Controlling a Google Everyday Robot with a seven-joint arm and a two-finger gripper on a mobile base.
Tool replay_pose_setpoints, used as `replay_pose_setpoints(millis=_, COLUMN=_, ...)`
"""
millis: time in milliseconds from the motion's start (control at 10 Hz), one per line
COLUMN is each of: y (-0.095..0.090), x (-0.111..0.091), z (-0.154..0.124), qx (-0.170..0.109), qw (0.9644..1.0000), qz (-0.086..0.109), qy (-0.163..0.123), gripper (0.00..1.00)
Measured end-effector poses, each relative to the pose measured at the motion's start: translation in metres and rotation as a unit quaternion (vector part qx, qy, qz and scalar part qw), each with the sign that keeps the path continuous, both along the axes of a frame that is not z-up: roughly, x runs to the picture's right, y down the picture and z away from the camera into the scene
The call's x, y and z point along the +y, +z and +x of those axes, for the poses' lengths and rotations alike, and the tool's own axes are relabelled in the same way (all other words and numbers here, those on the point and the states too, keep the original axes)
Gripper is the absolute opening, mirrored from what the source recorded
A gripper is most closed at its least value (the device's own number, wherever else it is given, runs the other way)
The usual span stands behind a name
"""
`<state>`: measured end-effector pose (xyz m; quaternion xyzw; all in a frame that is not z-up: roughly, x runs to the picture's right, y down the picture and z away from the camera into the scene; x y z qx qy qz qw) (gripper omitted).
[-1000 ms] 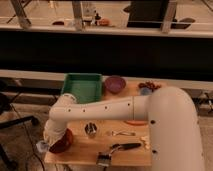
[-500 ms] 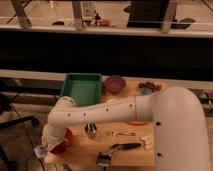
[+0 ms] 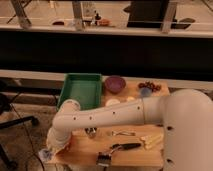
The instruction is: Wipe red bowl with towel
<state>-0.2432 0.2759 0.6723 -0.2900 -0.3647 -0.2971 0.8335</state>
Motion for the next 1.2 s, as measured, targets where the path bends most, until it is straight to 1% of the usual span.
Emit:
replay_pose_setpoints(millis=200, y=-0.003, x=0.004, z=0.011, qx=0.014, qw=0.9999, qz=-0.002, qy=0.004, gripper=0.0)
replay_pose_setpoints(millis=400, y=-0.002, x=0.005, z=0.024, qx=0.03, qw=0.9995, qz=-0.002, qy=0.009, gripper=0.0)
replay_pose_setpoints(millis=600, y=0.001, x=0.005, z=0.026, qx=0.033, qw=0.9994, qz=-0.001, qy=0.008, gripper=0.0)
replay_pose_setpoints(millis=900, y=0.009, x=-0.004, z=0.018, qx=0.025, qw=0.9997, qz=0.009, qy=-0.001, gripper=0.0)
replay_pose_setpoints(millis=1200, y=0.018, x=-0.02, z=-0.002, qx=0.006, qw=0.9995, qz=0.026, qy=-0.017, gripper=0.0)
